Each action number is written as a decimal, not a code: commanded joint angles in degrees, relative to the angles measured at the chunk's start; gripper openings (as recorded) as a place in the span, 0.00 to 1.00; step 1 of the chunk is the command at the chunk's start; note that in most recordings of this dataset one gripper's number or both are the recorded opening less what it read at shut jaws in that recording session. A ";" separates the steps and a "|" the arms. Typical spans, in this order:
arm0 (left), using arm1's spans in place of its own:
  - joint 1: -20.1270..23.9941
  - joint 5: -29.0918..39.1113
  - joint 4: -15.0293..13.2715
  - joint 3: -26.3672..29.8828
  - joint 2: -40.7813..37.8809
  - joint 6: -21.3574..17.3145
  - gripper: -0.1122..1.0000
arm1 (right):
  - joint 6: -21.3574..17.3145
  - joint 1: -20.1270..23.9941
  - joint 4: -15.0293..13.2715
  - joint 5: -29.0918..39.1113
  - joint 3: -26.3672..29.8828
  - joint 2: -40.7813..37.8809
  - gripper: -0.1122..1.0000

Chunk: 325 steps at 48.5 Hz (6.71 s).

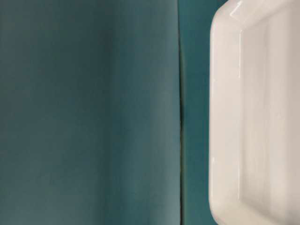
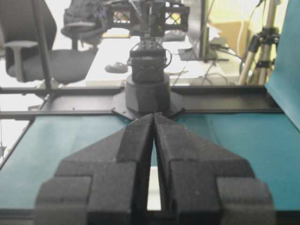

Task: Lift the white case with both hands.
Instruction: 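Move both grippers inward toward the left and right rims of the white tray, then close both grippers on the tray's side rims, then lift the tray upward with both grippers holding its rims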

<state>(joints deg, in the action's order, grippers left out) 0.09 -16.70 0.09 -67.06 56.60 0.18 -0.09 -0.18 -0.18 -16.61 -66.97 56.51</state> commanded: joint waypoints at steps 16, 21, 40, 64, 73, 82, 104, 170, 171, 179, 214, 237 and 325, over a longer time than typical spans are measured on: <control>-1.49 6.33 0.97 7.47 -4.31 20.39 0.07 | -14.85 -0.44 12.22 14.24 4.57 -2.37 0.10; -1.41 8.17 0.88 8.96 -5.45 27.86 0.07 | -24.70 -2.37 16.88 19.25 5.80 -4.48 0.10; 0.44 14.06 0.97 6.42 -11.07 60.47 0.07 | -47.64 -5.54 18.81 24.08 5.80 -12.74 0.10; 1.41 12.48 0.97 3.52 -11.25 63.46 0.17 | -51.24 -4.92 18.81 18.63 5.36 -16.96 0.25; 1.41 14.33 0.97 3.52 -11.60 64.42 0.61 | -52.56 -4.92 19.69 18.81 5.27 -17.75 0.69; 0.18 14.33 0.97 2.55 -12.30 67.76 0.98 | -53.53 -4.83 19.86 19.78 3.60 -19.34 0.95; 0.18 0.44 0.88 -6.94 -22.41 67.85 0.98 | -56.78 -0.79 19.86 9.40 -3.25 -27.77 0.94; 1.41 -23.38 0.97 -3.78 -50.63 67.41 0.98 | -62.84 4.13 19.69 -19.42 -3.60 -52.65 0.94; 1.32 -23.38 0.88 -3.78 -50.63 67.41 0.98 | -62.84 4.22 19.69 -19.42 -3.52 -52.73 0.94; 1.32 -23.38 0.88 -3.78 -50.63 67.41 0.97 | -63.28 4.22 19.69 -19.07 -3.52 -52.82 0.94; 1.32 -18.19 0.88 -2.99 -50.27 66.97 0.40 | -68.12 3.43 19.95 -8.88 -1.67 -53.17 0.21; 1.76 -15.03 0.97 -2.02 -50.36 65.13 0.20 | -70.49 3.34 20.04 -5.71 -0.44 -53.09 0.21; 1.93 15.56 0.97 10.72 -19.95 73.21 0.17 | -68.91 -4.13 19.69 28.74 13.89 -21.71 0.21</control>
<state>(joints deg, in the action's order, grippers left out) 2.64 -1.58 0.79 -59.68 36.74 73.04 -69.17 -3.08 19.60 11.25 -56.95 33.84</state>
